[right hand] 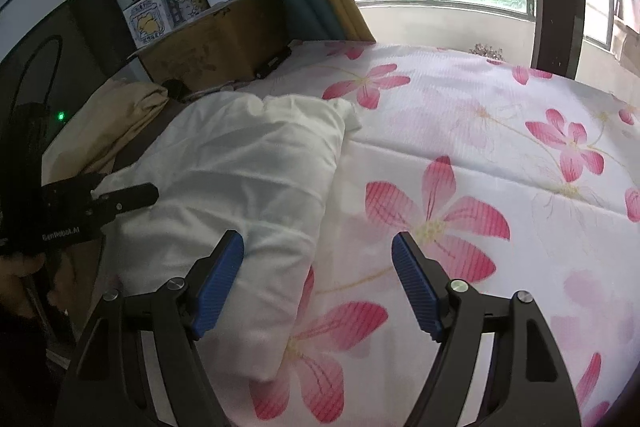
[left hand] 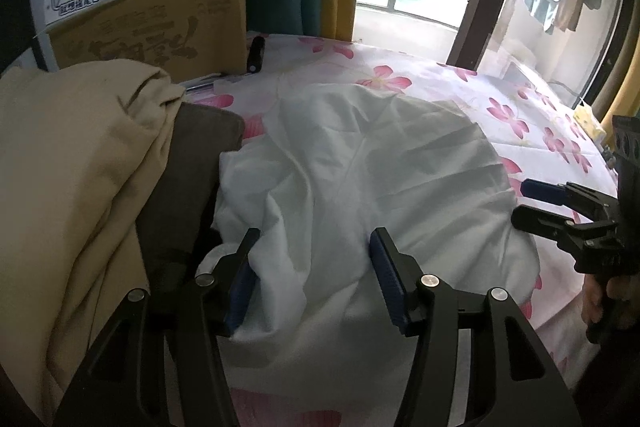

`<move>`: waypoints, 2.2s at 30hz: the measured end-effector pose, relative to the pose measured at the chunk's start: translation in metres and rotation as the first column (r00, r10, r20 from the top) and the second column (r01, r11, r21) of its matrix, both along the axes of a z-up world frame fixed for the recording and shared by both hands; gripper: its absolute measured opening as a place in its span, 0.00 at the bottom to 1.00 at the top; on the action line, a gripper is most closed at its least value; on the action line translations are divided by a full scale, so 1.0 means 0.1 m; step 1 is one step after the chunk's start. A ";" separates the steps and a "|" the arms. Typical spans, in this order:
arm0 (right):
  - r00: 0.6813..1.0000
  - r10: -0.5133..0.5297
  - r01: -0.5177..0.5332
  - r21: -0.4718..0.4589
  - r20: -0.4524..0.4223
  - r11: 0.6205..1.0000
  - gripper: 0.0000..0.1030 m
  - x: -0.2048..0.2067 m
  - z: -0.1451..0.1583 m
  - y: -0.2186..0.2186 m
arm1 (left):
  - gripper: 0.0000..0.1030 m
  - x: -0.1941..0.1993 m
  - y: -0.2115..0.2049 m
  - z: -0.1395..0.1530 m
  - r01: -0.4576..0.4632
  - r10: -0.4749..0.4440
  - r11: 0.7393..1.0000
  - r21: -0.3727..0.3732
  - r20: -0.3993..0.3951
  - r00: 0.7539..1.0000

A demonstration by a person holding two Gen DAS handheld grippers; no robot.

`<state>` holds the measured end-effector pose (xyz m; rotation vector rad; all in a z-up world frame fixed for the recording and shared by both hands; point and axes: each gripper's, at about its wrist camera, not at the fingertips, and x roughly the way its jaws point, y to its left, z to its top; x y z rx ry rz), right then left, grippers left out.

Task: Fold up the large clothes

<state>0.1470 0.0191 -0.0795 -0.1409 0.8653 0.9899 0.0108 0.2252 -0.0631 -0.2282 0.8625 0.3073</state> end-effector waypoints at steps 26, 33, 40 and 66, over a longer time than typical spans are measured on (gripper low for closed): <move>0.999 -0.045 0.045 0.005 0.010 0.999 0.74 -0.40 0.02 -0.62 | 0.56 -0.36 -0.62 0.38 -0.031 0.017 0.995 0.100 0.140 0.990; 0.996 -0.088 0.088 0.021 0.001 0.996 0.74 -0.43 -0.02 -0.93 | 0.56 -0.33 -0.88 0.33 -0.008 -0.004 0.996 0.089 0.134 0.991; 0.992 -0.128 0.128 0.033 -0.002 0.991 0.74 -0.44 -0.04 -1.24 | 0.56 -0.28 -1.13 0.28 0.012 -0.020 0.998 0.067 0.131 0.991; 0.934 -0.342 0.333 0.092 0.101 0.938 0.89 -0.47 0.28 -2.31 | 0.67 -0.10 -1.95 0.46 0.109 -0.123 0.991 0.082 0.202 0.972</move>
